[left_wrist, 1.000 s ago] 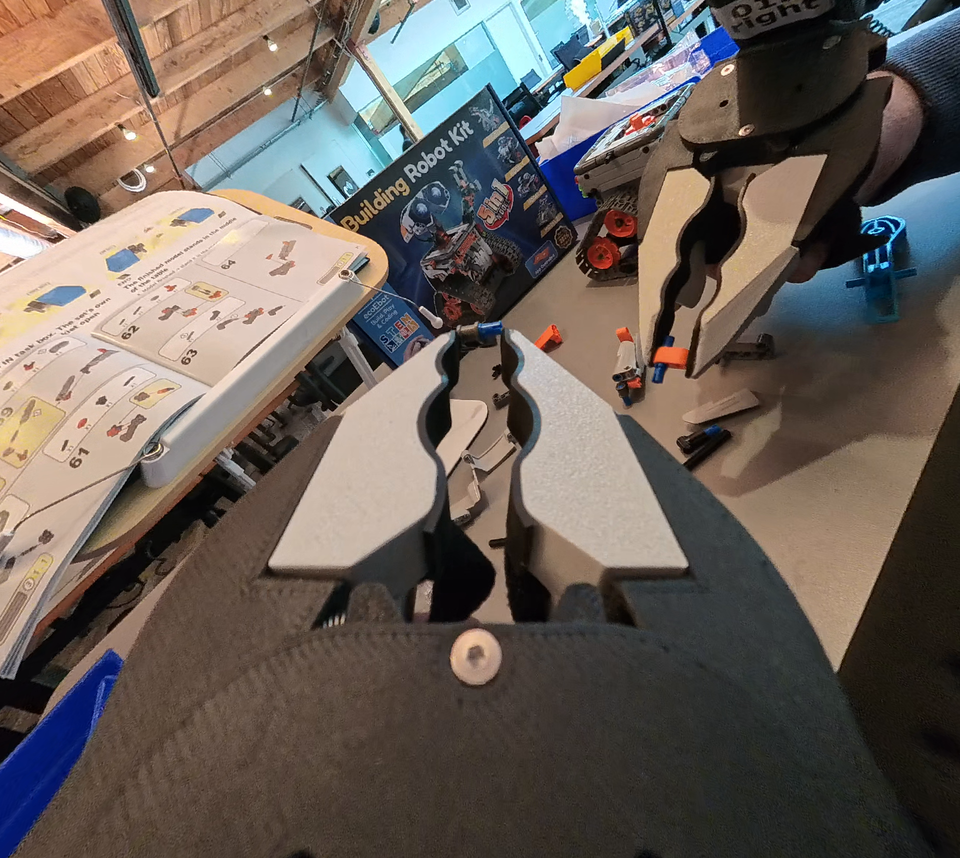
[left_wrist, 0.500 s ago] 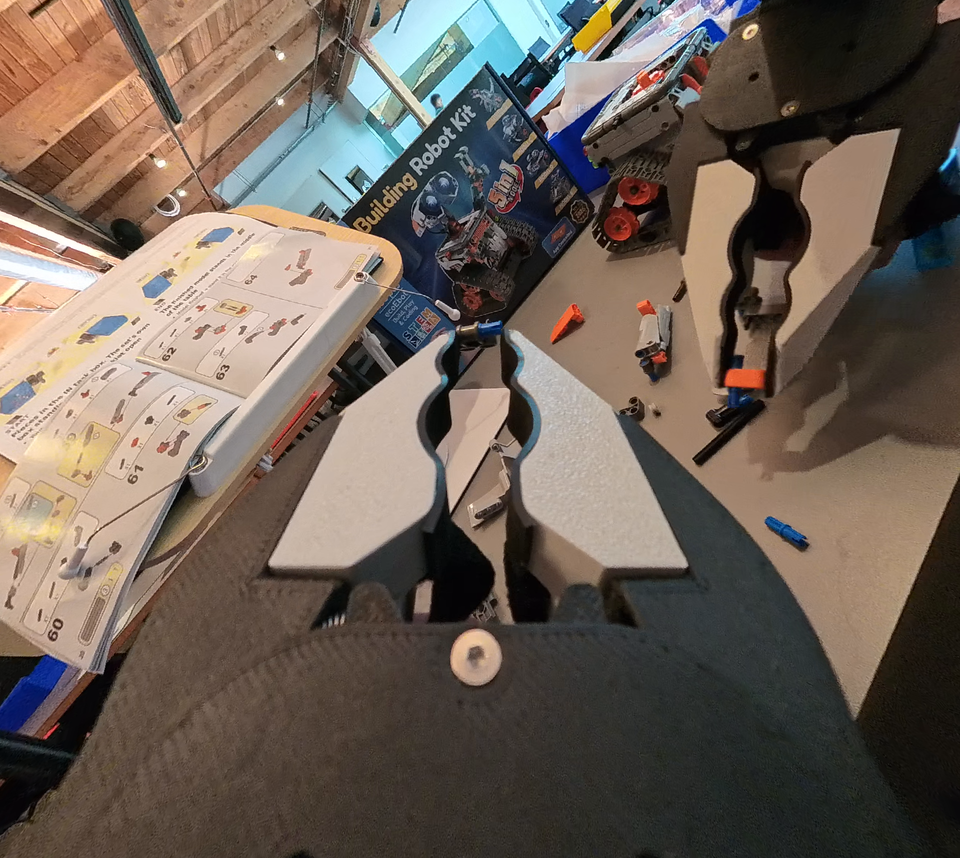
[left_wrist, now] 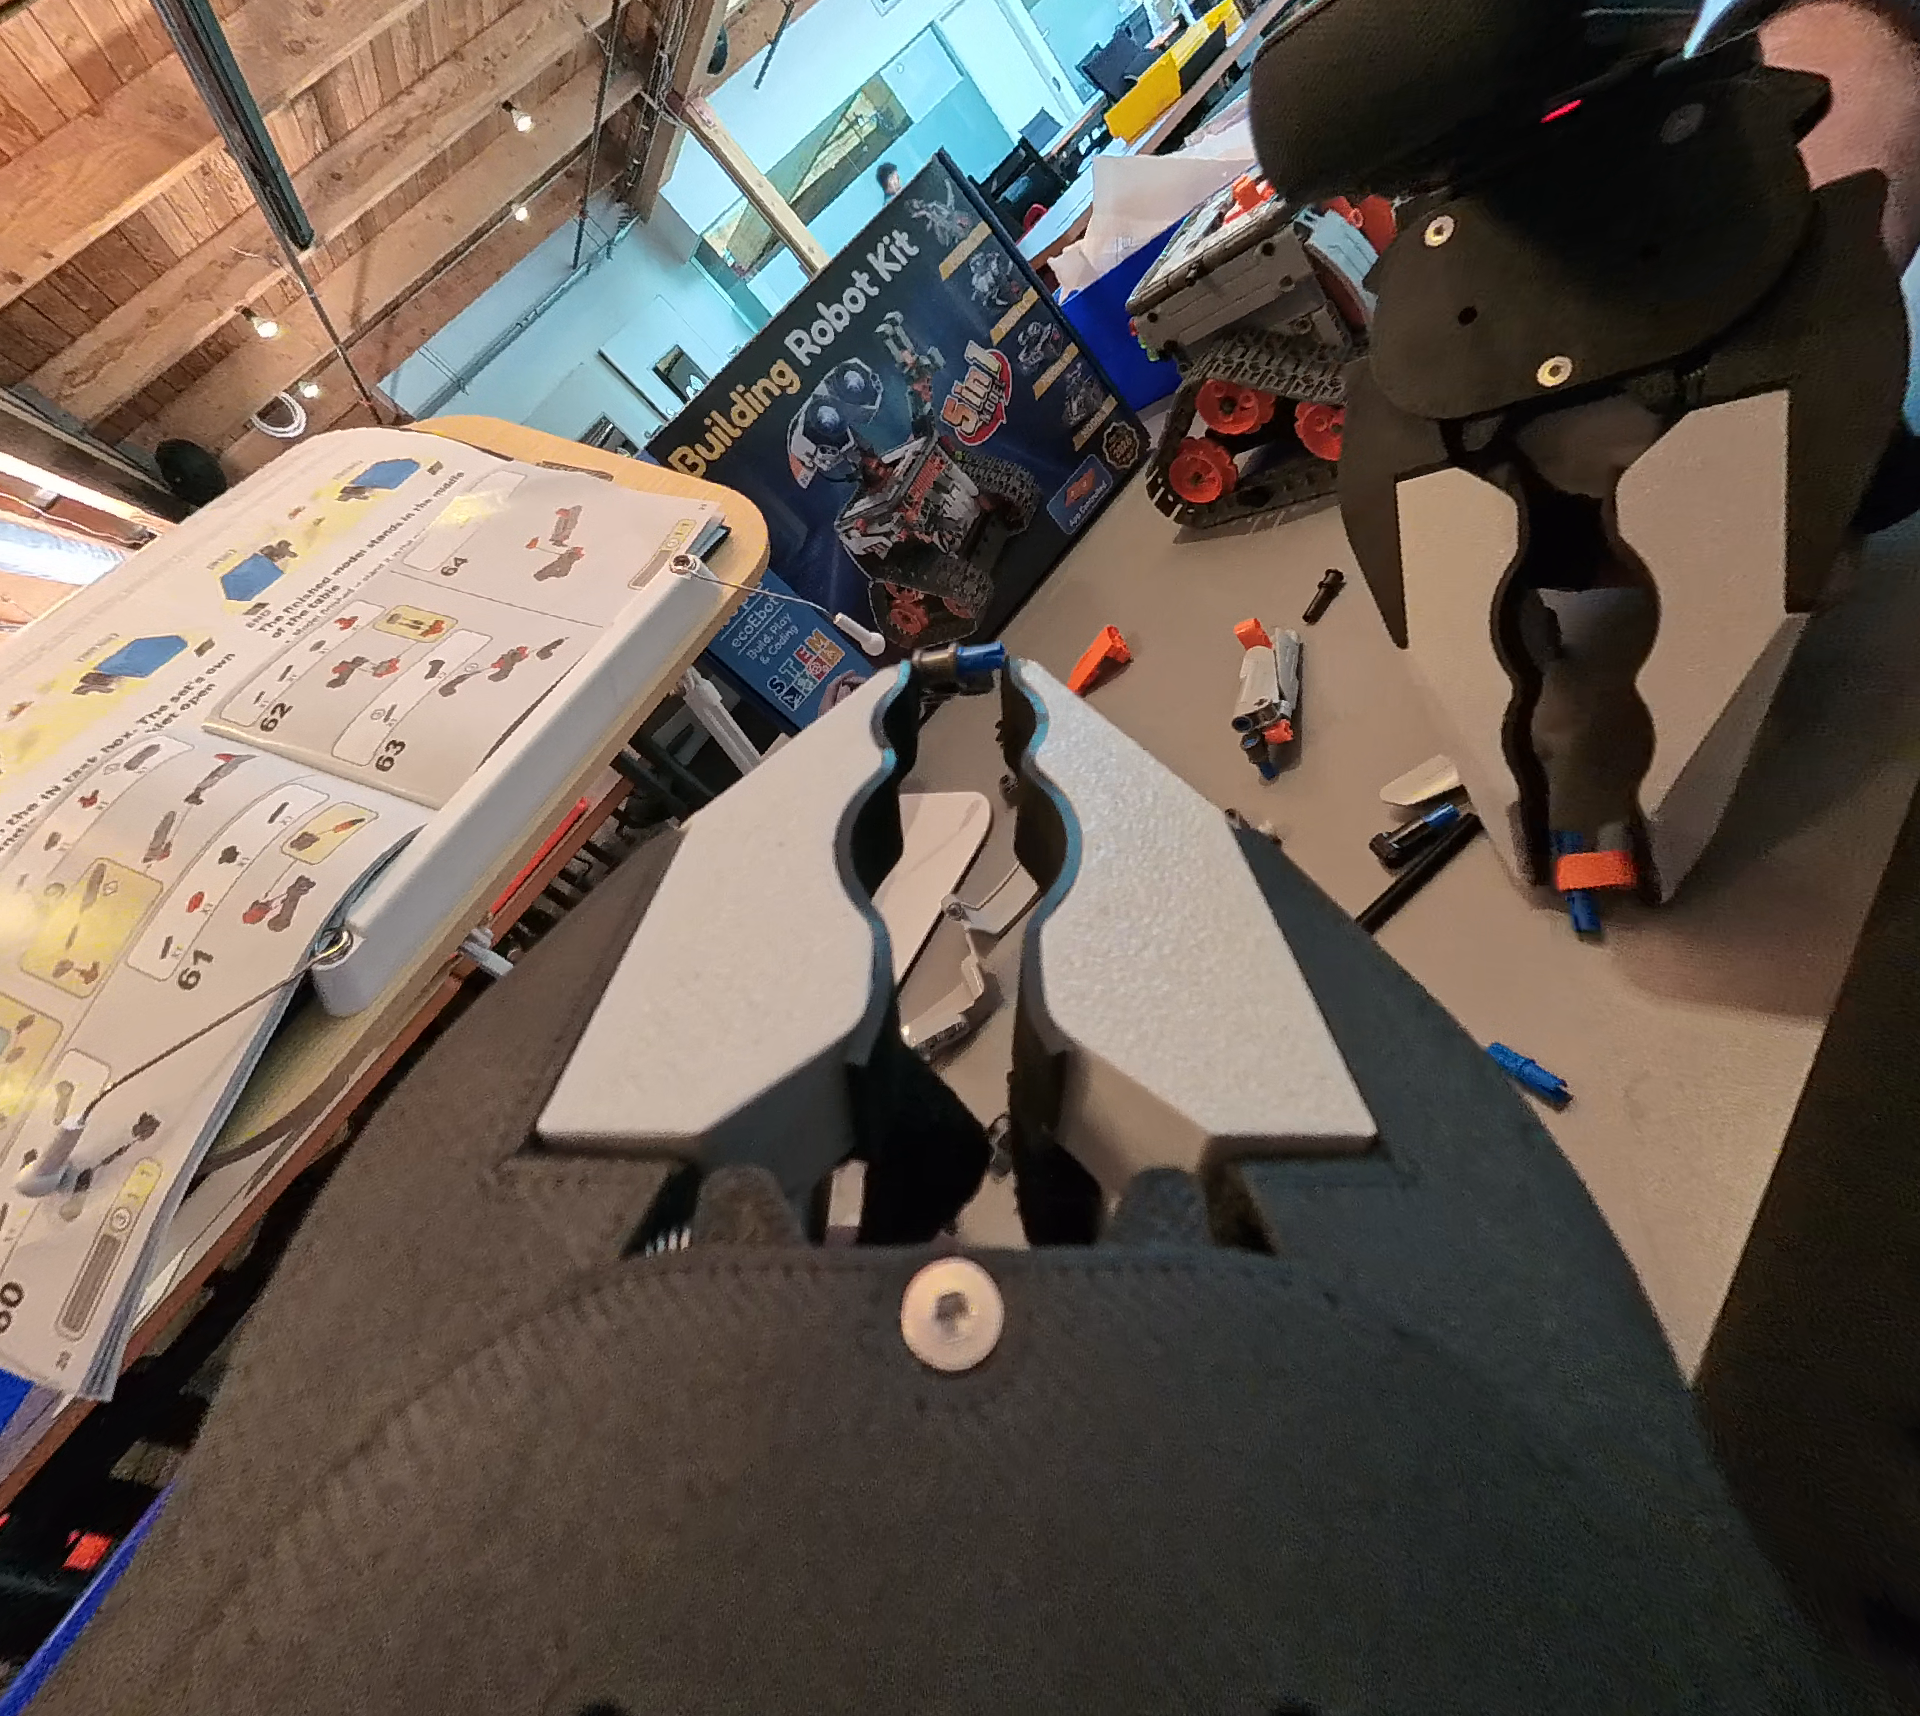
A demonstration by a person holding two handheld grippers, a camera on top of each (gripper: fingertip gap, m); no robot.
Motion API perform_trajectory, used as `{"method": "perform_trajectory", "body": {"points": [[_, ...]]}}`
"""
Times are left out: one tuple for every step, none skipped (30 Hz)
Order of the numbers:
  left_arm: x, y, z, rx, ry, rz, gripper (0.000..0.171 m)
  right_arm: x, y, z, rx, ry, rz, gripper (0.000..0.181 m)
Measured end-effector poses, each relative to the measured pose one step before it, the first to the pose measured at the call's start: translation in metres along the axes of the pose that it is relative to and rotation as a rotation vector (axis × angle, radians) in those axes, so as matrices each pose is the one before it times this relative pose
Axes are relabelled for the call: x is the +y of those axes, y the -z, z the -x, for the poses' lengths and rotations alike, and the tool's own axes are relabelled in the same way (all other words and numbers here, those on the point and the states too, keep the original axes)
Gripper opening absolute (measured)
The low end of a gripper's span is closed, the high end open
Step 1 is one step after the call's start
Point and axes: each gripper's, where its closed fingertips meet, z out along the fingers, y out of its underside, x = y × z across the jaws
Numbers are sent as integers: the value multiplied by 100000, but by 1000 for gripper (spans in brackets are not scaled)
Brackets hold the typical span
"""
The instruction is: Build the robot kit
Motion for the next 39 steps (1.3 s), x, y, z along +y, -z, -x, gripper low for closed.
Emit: {"method": "perform_trajectory", "body": {"points": [[-107, 21, -20, 152, 279, -707, 14, -33, 107, -101, 621, 226, -200, 19], [-86, 8, -36, 200, 122, -523, 14, -143, 254, -155, 227, -957, -606, 22], [-87, -6, -28, 275, -169, -522, 14, -401, 387, -162, -395, -2106, -2346, 23], [-143, 20, -13, 209, -169, -861, 14, -639, 527, -238, -366, -2552, -3954, 23], [-203, 40, 34, 3, 153, -1154, 14, -857, 636, -339, -83, -3141, -5045, 24], [-211, 14, -26, 479, 447, -1177, 14, -1204, 685, -368, -358, -4194, -6618, 24], [-258, -3, -147, 1148, 341, -1484, 14, -1715, 722, -277, -1367, -5593, -9393, 23], [-365, -13, -188, 1005, -507, -1996, 14, -2064, 709, -106, -2783, -7126, -11390, 23], [-351, -45, -220, 1050, -1515, -1694, 14, -2023, 565, -70, -2718, -7074, -10795, 22], [-353, -61, -239, 1102, -1928, -1708, 14, -1766, 437, -119, -1621, -4773, -9461, 22], [-335, -69, -143, 430, -1699, -1644, 14, -1423, 348, -47, -1456, -2963, -7778, 20], [-335, -59, -116, 462, -1055, -1721, 14, -965, 196, 119, -2422, -3323, -5198, 20], [-377, -28, -131, 532, -420, -1935, 13, -616, 13, 276, -3232, -3229, -3566, 20], [-374, -16, -157, 694, -470, -1940, 14, -437, -76, 284, -2745, -2045, -3255, 20], [-345, -9, -235, 992, -967, -1727, 14, -286, -115, 303, -2494, -1661, -2525, 21], [-330, -3, -197, 608, -1339, -1603, 14, -191, -148, 373, -2995, -2133, -1746, 22], [-334, 21, -110, 38, -1380, -1495, 13, -167, -165, 515, -3875, -2174, -1622, 21], [-331, 18, -134, 359, -1035, -1368, 13, -63, -191, 476, -3393, -1473, -1066, 19], [-329, 38, -74, 43, -932, -1366, 13, 42, -236, 309, -2216, -826, -368, 18], [-319, 27, -24, -194, -805, -1275, 13, 271, -254, 179, -1619, -747, 1158, 18], [-304, 47, -42, 28, -382, -1335, 13, 209, -219, 265, -2128, -777, 828, 16], [-187, 14, -50, 103, -250, -897, 13, -15, -155, 286, -2149, -912, -531, 15], [-166, 70, 95, -554, -210, -992, 13, -91, -114, 156, -1178, -479, -812, 14], [-77, 59, 75, -209, 149, -424, 13, -62, -87, 88, -224, 639, -412, 14], [17, 23, 83, -211, 276, 0, 13, -66, -64, -9, 893, 1338, -15, 13], [128, -26, 87, -201, 343, 360, 14, -82, -8, -122, 1978, 2095, 202, 13], [143, -40, 84, -293, 53, 606, 14, -66, 5, -147, 2385, 2714, 284, 13], [111, -15, 106, -768, -737, 587, 14, -68, -37, -135, 1968, 1965, 250, 12], [190, -34, 116, -955, -900, 1069, 14, -50, -39, -200, 2106, 1220, 219, 12], [230, -51, 86, -513, -239, 1108, 14, -46, -19, -229, 2282, 1573, 85, 11], [201, -36, 35, -84, 534, 868, 15, -2, 14, -207, 1793, 1231, 26, 11], [202, -33, 44, -94, 398, 804, 15, 12, 2, -166, 1149, -90, 110, 10], [350, -63, 161, -860, 319, 1892, 15, -68, 25, -119, 1081, 373, -296, 7], [274, -51, 133, -532, 811, 1342, 15, -90, 3, -104, 1306, 1142, -356, 7], [111, 0, 20, 210, 1085, 308, 15, -9, -36, -78, 1182, 1117, 441, 7], [116, -4, 54, 10, 855, 614, 15, -37, -26, -122, 1726, 1448, 141, 7], [164, -38, 114, -541, 136, 976, 15, -63, -16, -144, 1753, 1129, -62, 7], [277, -60, 148, -807, 133, 1628, 15, -56, 5, -100, 1072, 723, 115, 7], [302, -68, 186, -864, 588, 1557, 16, -22, 23, -207, 1836, 858, 348, 7]]}}
